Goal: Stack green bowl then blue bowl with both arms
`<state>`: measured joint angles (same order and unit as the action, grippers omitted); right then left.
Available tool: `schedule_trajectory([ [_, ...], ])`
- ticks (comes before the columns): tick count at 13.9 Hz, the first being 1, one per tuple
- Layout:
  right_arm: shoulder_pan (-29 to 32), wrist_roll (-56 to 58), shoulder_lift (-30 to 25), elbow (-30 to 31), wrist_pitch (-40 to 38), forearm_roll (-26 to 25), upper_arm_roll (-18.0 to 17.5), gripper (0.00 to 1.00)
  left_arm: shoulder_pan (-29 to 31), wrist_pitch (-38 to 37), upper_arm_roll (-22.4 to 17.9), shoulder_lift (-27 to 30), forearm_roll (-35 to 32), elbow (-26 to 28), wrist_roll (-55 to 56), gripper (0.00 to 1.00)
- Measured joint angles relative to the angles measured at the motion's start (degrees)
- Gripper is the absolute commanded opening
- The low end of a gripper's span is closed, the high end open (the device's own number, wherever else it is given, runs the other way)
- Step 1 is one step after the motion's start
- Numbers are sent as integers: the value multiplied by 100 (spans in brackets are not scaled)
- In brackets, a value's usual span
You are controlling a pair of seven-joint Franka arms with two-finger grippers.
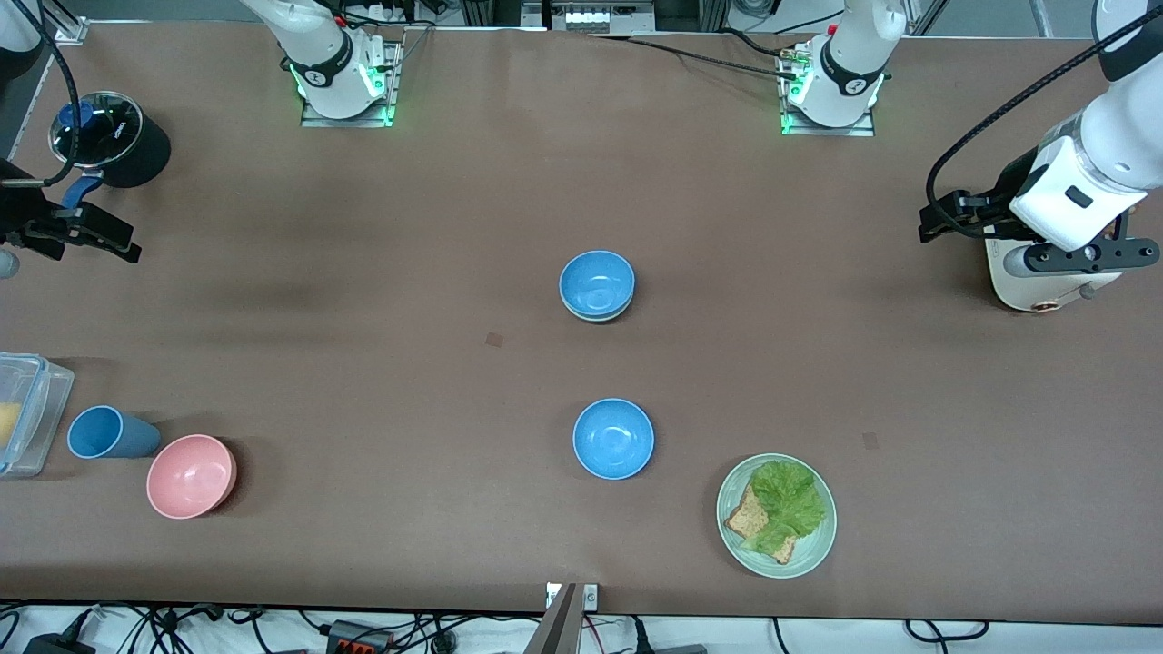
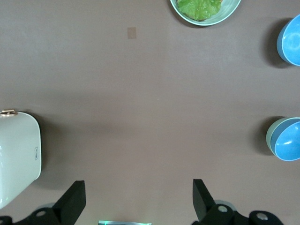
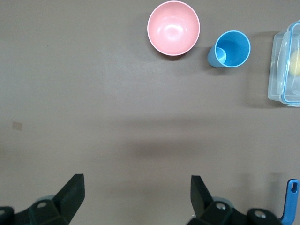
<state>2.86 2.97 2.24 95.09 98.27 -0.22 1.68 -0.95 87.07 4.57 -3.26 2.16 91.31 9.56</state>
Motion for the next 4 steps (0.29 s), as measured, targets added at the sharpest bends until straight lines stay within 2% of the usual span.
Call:
schedule_trajectory([
  [4, 0, 0, 0, 0, 0, 0, 0, 100, 13, -28, -9, -2, 0, 4, -42, 100],
])
